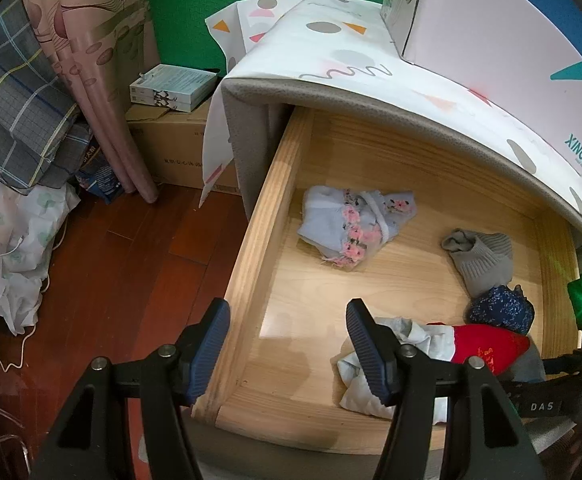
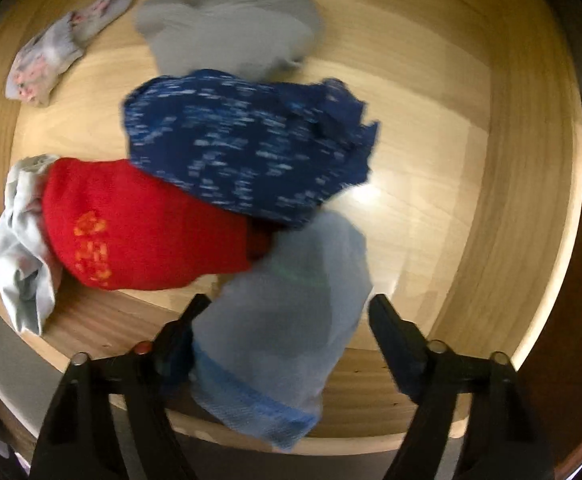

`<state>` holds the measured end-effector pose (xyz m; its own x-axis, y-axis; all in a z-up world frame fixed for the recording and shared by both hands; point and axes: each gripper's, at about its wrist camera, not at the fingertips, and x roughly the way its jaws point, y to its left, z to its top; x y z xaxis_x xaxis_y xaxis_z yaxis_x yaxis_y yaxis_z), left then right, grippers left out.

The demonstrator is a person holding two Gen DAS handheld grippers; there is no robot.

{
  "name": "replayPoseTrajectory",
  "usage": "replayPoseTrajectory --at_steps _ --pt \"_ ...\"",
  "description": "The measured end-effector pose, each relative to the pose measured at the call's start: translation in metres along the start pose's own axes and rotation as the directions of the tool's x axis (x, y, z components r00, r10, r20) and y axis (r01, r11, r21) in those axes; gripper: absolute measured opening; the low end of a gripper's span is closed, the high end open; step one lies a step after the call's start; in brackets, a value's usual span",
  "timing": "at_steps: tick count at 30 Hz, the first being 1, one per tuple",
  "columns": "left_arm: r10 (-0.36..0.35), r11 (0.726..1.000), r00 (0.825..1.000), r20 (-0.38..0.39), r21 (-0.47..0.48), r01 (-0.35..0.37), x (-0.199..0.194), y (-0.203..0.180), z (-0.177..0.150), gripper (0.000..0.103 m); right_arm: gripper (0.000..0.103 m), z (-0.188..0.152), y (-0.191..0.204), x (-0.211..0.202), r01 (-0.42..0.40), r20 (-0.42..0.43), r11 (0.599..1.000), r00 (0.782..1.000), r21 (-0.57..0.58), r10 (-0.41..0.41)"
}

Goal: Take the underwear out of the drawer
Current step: 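Move the right tool down onto the light blue mesh sock in the drawer, then reach the left tool down and close it on the pale grey-blue cloth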

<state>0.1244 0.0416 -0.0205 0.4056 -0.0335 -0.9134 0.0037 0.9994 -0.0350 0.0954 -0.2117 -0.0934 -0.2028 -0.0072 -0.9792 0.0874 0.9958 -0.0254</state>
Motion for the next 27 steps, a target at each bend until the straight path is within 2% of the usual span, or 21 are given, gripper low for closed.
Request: replayPoseTrajectory --at_steps 3,11,14,16,19,21,23,27 --pt "0.002 1.0 1.0 -0.002 0.002 -0.002 -0.001 0.0 0.0 0.062 0.07 -0.004 -0.007 0.0 0.042 0.011 0.999 0.999 -0.001 -0.042" --pt "-0.031 1.0 0.999 0.011 -0.003 0.031 -0.009 -0.003 0.001 0.062 0.07 -0.014 -0.02 0.001 0.027 0.031 0.999 0.999 0.016 -0.028" --pt "-0.053 0.998 0.998 -0.027 0.027 0.053 -0.012 -0.01 0.001 0.062 0.071 -0.017 -0.024 0.001 0.009 0.041 1.0 0.999 0.022 -0.01" --pt "-0.103 0.994 0.993 -0.061 0.033 0.105 -0.015 -0.016 0.001 0.062 0.071 -0.018 -0.026 0.0 -0.002 0.046 1.0 0.999 0.028 0.0" --pt "-0.179 0.982 0.973 -0.145 0.031 0.185 -0.015 -0.029 0.004 0.062 0.072 -0.017 -0.044 -0.001 -0.011 0.05 1.0 0.999 0.027 0.01" --pt "-0.206 0.975 0.956 -0.211 0.035 0.218 -0.013 -0.043 0.006 0.062 0.072 -0.016 -0.047 -0.002 -0.016 0.057 0.999 0.998 0.028 0.015" --pt "-0.208 0.972 0.947 -0.246 0.053 0.228 -0.011 -0.055 0.007 0.062 0.072 -0.017 -0.05 -0.003 -0.022 0.066 0.999 0.998 0.029 0.02" --pt "-0.126 0.975 0.946 -0.299 0.137 0.173 -0.003 -0.085 0.004 0.062 0.072 -0.009 -0.057 -0.018 -0.029 0.074 0.999 0.997 0.028 0.027"
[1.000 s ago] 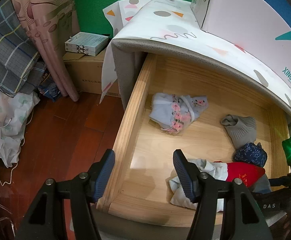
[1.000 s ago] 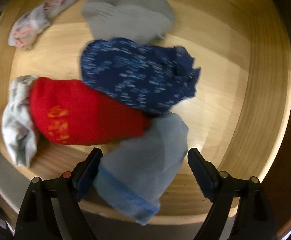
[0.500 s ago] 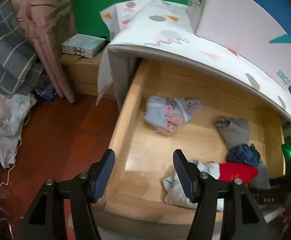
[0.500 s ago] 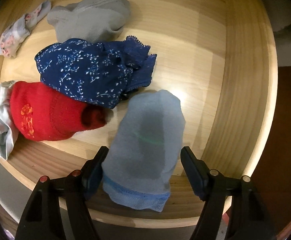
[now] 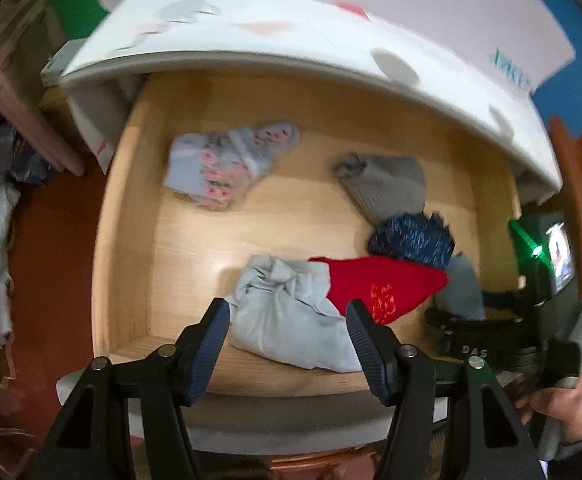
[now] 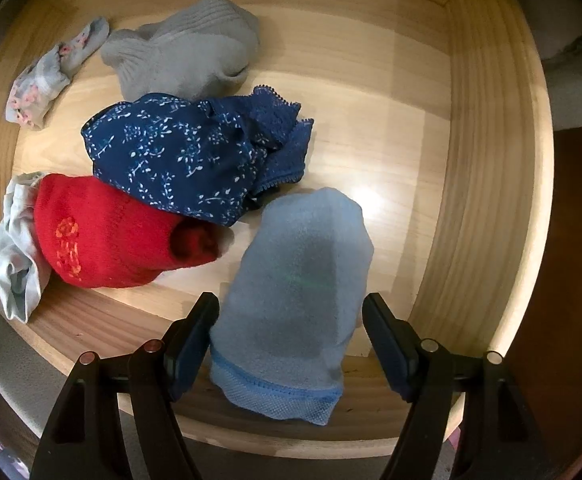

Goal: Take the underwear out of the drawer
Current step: 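Reach the left tool down and close it on the pale grey-blue cloth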

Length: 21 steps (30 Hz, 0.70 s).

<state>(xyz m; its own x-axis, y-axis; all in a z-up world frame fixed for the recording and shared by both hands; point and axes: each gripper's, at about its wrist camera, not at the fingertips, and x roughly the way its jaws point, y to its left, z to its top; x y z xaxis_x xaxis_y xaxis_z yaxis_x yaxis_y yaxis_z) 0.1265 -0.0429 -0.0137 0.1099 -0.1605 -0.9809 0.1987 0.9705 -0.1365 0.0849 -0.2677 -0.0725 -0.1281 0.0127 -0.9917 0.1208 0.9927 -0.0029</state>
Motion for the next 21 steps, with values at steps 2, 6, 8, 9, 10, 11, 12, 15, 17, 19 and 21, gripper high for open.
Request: replayPoseTrajectory --at_steps 2,6,8,9,10,11,12,15,17,19,21 --pt "0.01 1.0 0.999 -0.037 0.013 -0.01 0.009 -0.01 0.003 0.062 0.072 0.0 -0.001 -0.002 -0.005 0.004 1.0 1.0 -0.003 0.005" --pt "0.008 1.0 0.994 -0.107 0.005 -0.008 0.027 -0.02 0.003 0.062 0.072 0.0 -0.001 -0.004 -0.017 0.014 1.0 1.0 -0.006 0.017" --pt "0.034 0.999 0.991 -0.128 0.012 -0.033 0.036 -0.022 0.004 0.062 0.072 0.001 -0.002 -0.007 -0.021 0.016 1.0 1.0 -0.007 0.021" --pt "0.05 0.999 0.989 -0.136 0.02 -0.048 0.04 -0.024 0.004 0.062 0.072 0.002 -0.002 -0.007 -0.023 0.017 1.0 1.0 -0.007 0.023" --pt "0.073 0.997 0.986 -0.148 0.028 -0.07 0.045 -0.024 0.005 0.062 0.072 0.002 -0.003 -0.008 -0.025 0.019 1.0 0.999 -0.007 0.025" --pt "0.092 0.996 0.983 -0.158 0.031 -0.089 0.05 -0.022 0.005 0.062 0.072 0.002 -0.003 -0.008 -0.027 0.021 1.0 0.999 -0.006 0.027" --pt "0.096 0.995 0.982 -0.162 0.028 -0.093 0.052 -0.02 0.004 0.062 0.072 0.002 -0.004 -0.009 -0.03 0.024 1.0 0.999 -0.007 0.03" --pt "0.097 0.995 0.98 -0.176 -0.006 -0.099 0.058 -0.007 0.003 0.062 0.072 0.002 -0.005 -0.011 -0.04 0.03 0.999 0.999 -0.009 0.04" --pt "0.092 0.995 0.98 -0.174 -0.02 -0.097 0.057 0.001 0.002 0.062 0.072 0.003 -0.006 -0.012 -0.042 0.03 0.999 0.999 -0.011 0.043" --pt "0.095 0.994 0.981 -0.17 -0.03 -0.102 0.055 0.009 0.0 0.062 0.072 0.002 -0.005 -0.012 -0.046 0.029 0.999 0.999 -0.013 0.046" --pt "0.104 0.993 0.98 -0.17 -0.037 -0.111 0.055 0.017 0.0 0.063 0.072 0.002 -0.005 -0.013 -0.047 0.031 0.999 0.998 -0.013 0.048"
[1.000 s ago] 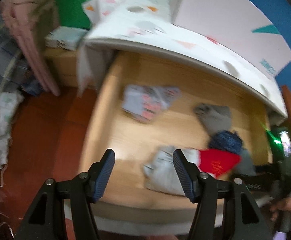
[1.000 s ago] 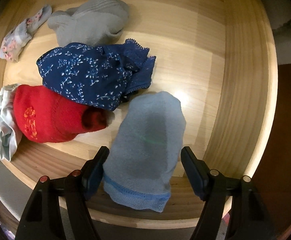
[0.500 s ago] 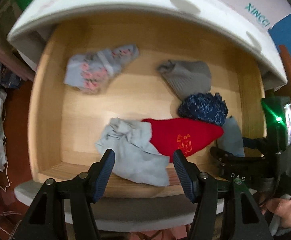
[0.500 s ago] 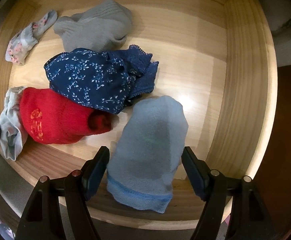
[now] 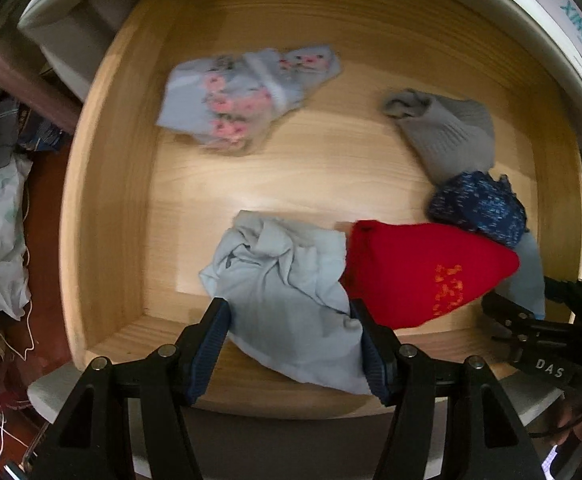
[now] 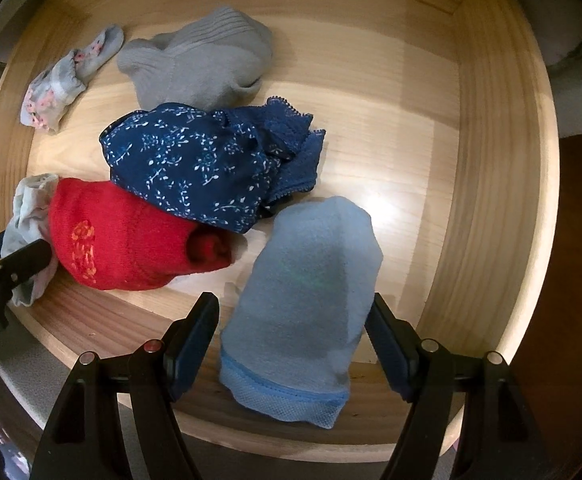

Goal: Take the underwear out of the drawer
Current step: 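Reach the left tool down and close it on the pale grey-blue cloth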

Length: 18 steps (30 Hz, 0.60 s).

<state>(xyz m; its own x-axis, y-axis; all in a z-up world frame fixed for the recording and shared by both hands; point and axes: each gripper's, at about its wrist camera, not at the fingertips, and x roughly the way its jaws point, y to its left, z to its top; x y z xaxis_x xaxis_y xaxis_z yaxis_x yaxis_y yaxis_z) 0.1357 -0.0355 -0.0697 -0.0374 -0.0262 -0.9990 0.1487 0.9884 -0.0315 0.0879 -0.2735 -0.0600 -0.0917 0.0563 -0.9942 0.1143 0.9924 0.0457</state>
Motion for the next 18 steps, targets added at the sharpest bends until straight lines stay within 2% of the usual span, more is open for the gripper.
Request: replayPoseTrajectory --at_steps 5,9,18 --pt "0.035 0.999 0.999 0.002 -0.021 -0.035 0.003 0.017 0.001 0.064 0.072 0.001 -0.001 0.0 0.003 -0.005 1.0 1.0 0.0 -0.003" --pt "0.02 0.999 1.0 -0.009 -0.041 -0.02 0.009 0.024 0.002 0.064 0.072 0.001 -0.001 0.0 0.003 -0.003 1.0 1.0 0.002 -0.003" --pt "0.046 0.999 0.999 -0.02 -0.006 -0.046 0.017 0.021 0.005 0.064 0.072 0.001 0.0 0.001 0.001 0.002 1.0 1.0 0.006 -0.001"
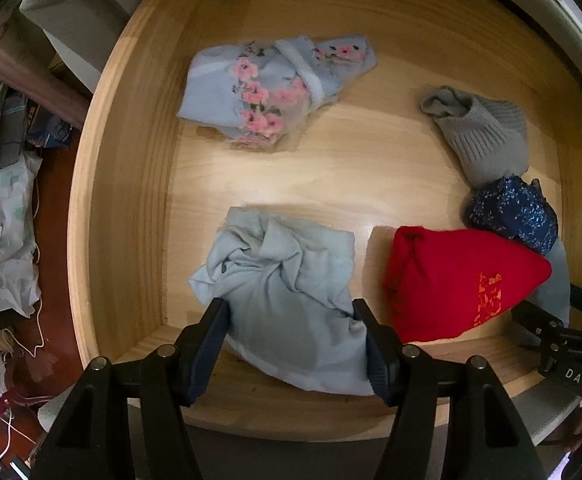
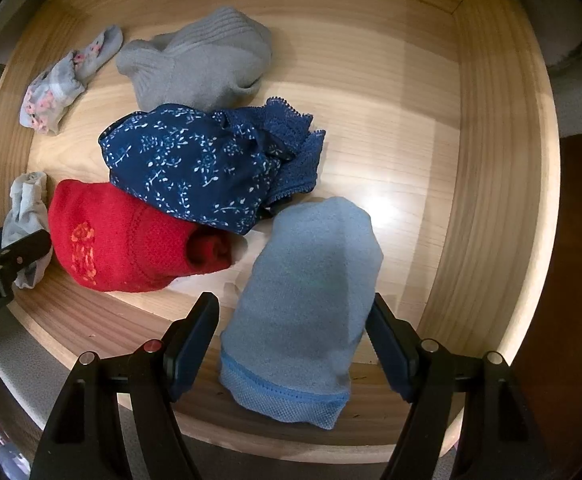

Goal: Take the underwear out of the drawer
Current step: 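Reach the left tool down and close it on the pale grey-blue cloth, then lift the pale grey-blue cloth with the left tool over the white box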

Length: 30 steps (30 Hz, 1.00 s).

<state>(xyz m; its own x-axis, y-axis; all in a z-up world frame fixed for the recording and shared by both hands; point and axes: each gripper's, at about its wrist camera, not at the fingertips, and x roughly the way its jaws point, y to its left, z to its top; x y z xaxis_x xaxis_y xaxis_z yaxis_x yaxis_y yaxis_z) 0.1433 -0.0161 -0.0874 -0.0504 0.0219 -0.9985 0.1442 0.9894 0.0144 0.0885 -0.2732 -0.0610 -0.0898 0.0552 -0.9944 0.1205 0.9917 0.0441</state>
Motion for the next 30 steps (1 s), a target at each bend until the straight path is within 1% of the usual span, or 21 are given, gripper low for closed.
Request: replayPoseTrajectory --at_steps 2,3,7,9,13,17,20,23,26,30 --pt "-0.001 1.0 1.0 -0.005 -0.012 0.001 0.004 0.002 0.001 0.064 0.072 0.0 0.0 0.0 0.0 -0.002 1.0 1.0 0.0 0.0" --pt "0.004 1.0 1.0 -0.009 -0.013 -0.004 0.01 -0.006 0.003 0.064 0.072 0.0 0.0 0.0 0.0 -0.002 1.0 1.0 -0.001 0.0" --pt "0.021 1.0 1.0 -0.02 0.008 -0.021 0.015 -0.008 0.005 0.063 0.072 0.0 0.0 -0.001 -0.007 0.005 1.0 1.0 0.003 0.007" --pt "0.029 0.999 1.0 -0.011 0.019 -0.029 0.018 -0.01 0.007 0.061 0.072 -0.001 -0.001 -0.002 -0.011 0.009 1.0 1.0 0.005 0.011" --pt "0.05 0.998 0.998 0.023 0.037 -0.051 0.015 -0.017 0.002 0.054 0.072 -0.001 -0.001 -0.003 -0.018 0.016 1.0 1.0 0.008 0.018" --pt "0.04 0.999 0.998 0.043 0.031 -0.041 0.012 -0.024 -0.002 0.045 0.072 -0.002 0.0 -0.003 -0.016 0.012 1.0 1.0 0.008 0.016" --pt "0.019 0.999 0.999 0.051 0.026 -0.02 0.007 -0.022 -0.003 0.041 0.072 -0.002 0.0 -0.003 -0.024 0.011 1.0 1.0 0.013 0.024" --pt "-0.01 1.0 0.997 0.072 0.022 0.009 -0.007 -0.019 -0.006 0.04 0.072 -0.002 0.0 -0.003 -0.025 0.008 1.0 1.0 0.014 0.024" --pt "-0.02 0.999 0.994 0.107 0.032 0.017 -0.023 -0.019 -0.009 0.04 0.072 -0.001 0.0 -0.003 -0.025 0.007 1.0 1.0 0.014 0.025" --pt "-0.025 0.998 0.984 0.178 0.053 0.016 -0.05 -0.018 -0.015 0.04 0.072 -0.001 -0.002 -0.001 -0.021 0.006 1.0 1.0 0.012 0.021"
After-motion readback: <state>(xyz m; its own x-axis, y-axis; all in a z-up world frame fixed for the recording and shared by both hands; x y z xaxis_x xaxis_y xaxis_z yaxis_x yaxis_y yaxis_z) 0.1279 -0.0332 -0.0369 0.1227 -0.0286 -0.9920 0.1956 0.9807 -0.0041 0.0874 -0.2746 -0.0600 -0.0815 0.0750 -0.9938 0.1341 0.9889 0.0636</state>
